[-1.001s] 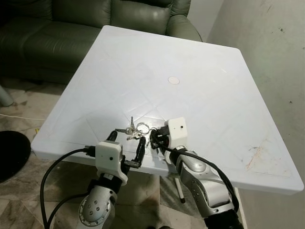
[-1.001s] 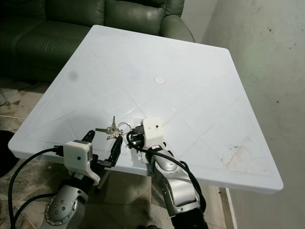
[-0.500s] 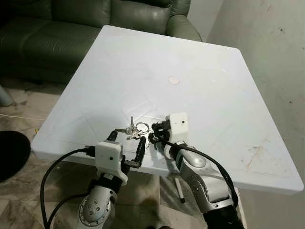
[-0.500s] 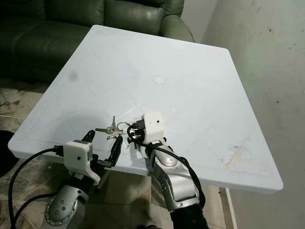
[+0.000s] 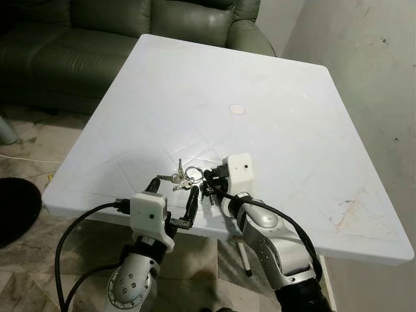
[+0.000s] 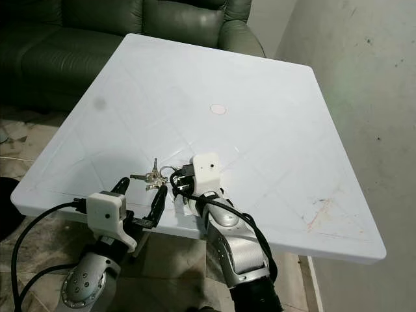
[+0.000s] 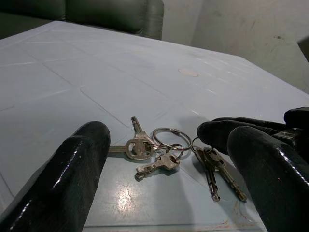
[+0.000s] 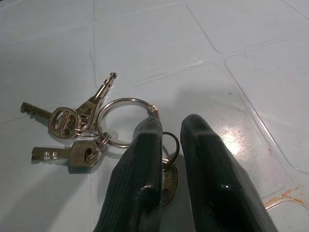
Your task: Hang keys on a hook
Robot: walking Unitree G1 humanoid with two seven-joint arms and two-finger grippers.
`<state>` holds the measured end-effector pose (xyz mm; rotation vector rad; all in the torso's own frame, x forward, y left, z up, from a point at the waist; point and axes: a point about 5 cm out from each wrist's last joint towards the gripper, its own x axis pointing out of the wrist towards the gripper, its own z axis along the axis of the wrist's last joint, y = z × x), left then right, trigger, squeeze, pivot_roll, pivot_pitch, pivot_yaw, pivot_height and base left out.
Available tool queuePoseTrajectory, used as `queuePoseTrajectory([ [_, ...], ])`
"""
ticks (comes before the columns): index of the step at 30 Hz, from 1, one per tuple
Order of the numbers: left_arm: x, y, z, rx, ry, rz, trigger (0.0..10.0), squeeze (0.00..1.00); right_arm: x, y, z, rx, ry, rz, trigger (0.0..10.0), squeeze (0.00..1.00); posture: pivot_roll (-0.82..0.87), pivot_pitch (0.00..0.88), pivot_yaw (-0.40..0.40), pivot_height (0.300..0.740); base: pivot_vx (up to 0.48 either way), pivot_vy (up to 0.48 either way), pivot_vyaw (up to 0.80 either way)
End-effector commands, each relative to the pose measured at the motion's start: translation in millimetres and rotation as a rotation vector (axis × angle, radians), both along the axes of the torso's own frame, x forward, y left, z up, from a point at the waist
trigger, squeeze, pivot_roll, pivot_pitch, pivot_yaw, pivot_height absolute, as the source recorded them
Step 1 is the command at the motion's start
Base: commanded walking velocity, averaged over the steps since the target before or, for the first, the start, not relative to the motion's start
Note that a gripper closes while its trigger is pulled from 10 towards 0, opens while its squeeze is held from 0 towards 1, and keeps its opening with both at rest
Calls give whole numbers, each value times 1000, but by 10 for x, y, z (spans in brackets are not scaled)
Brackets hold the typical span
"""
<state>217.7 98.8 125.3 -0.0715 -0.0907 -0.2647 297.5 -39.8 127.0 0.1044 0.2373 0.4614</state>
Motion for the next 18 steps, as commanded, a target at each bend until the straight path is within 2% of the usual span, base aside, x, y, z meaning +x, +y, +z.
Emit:
queuePoseTrajectory([
  [1,-24,-49,19,-10,-6,-11,10000,0,-42,37,-71,1,39,3,10000,0,142,145,-163,740,0,0,0],
  [12,-22,-60,27,-14,-6,-17,10000,0,-63,34,-110,2,82,7,10000,0,136,155,-161,740,0,0,0],
  [13,-21,-61,29,-15,-7,-17,10000,0,-55,26,-111,5,82,-6,10000,1000,136,155,-161,740,0,0,0],
  [18,-14,-60,30,-16,-9,-16,10000,0,-42,35,-86,17,70,1,10000,1000,137,153,-162,740,0,0,0],
])
